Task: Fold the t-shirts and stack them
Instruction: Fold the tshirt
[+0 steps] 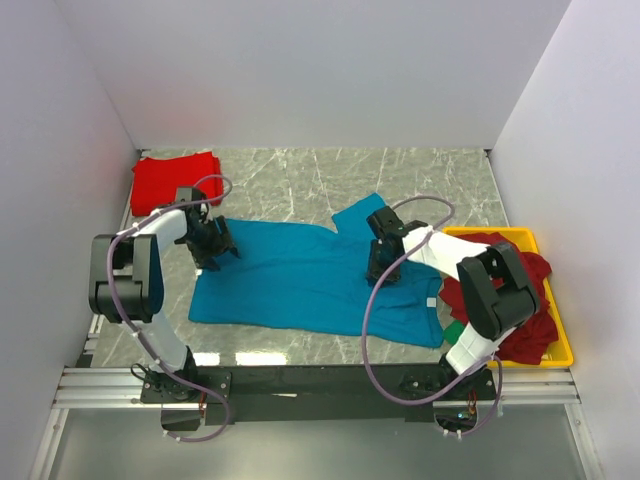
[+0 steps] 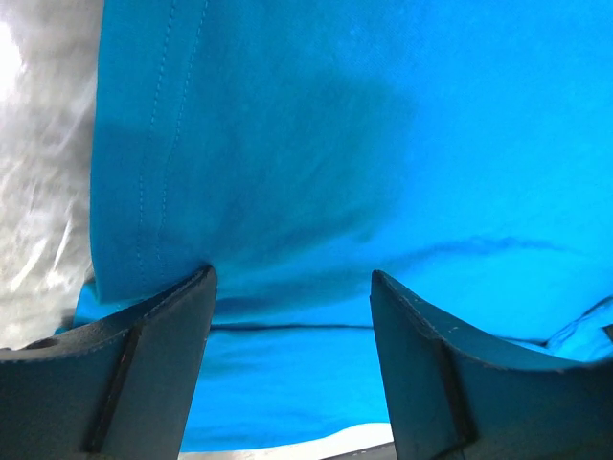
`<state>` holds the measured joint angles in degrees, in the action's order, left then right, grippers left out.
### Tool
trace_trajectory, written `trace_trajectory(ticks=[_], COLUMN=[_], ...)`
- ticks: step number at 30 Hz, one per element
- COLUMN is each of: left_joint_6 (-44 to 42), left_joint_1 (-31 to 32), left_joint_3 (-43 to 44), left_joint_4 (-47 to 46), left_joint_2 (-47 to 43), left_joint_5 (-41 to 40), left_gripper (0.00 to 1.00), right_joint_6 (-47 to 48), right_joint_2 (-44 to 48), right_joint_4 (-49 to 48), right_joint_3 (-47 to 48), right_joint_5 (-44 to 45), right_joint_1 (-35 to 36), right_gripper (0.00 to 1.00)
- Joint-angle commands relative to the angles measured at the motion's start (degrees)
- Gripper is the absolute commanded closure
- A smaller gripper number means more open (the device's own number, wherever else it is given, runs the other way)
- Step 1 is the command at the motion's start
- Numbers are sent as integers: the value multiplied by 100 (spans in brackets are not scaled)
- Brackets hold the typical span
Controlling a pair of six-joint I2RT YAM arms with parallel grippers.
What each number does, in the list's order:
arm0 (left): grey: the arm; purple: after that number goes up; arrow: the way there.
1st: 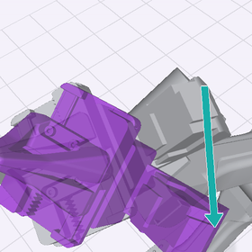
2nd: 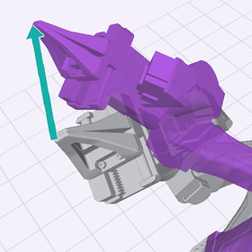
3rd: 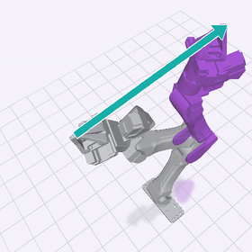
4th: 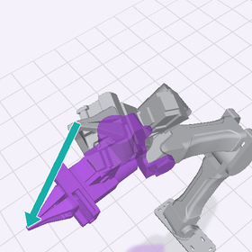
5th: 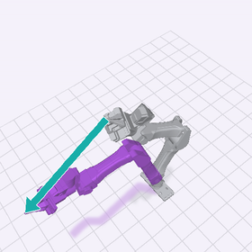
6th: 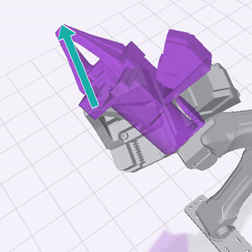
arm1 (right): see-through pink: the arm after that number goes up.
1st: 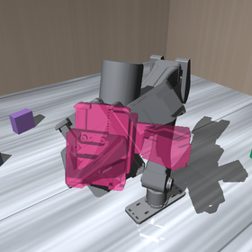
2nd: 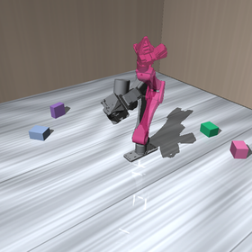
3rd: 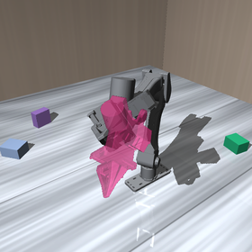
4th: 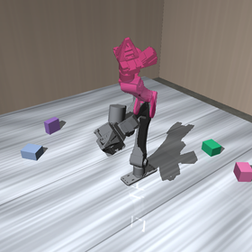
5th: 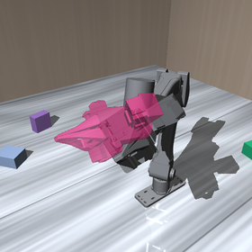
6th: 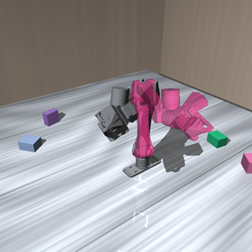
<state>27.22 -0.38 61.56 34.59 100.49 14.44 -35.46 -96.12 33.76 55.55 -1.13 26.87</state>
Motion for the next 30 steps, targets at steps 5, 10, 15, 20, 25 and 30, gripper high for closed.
trace_trajectory(ticks=[5,10,15,20,25,30], left_joint_6=[-86,-59,-68,-50,-138,-235], left_joint_1=[3,3,3,12,12,3], left_joint_3=[-653,-794,-777,-84,1039,1753], left_joint_4=[206,268,285,408,671,839], left_joint_2=[-319,-565,-697,-645,-355,215], left_joint_5=[-565,-618,-530,-336,-511,-653], left_gripper=[27,27,26,26,26,26], right_joint_6=[-294,-391,-470,-365,-41,337], right_joint_2=[128,348,637,1050,990,332], right_joint_4=[105,122,219,745,1238,1212], right_joint_3=[-913,-1134,-1143,-415,822,1730], right_joint_5=[-90,-98,-72,104,639,702], right_joint_1=[239,336,415,424,319,-129], right_gripper=[60,60,60,60,60,59])
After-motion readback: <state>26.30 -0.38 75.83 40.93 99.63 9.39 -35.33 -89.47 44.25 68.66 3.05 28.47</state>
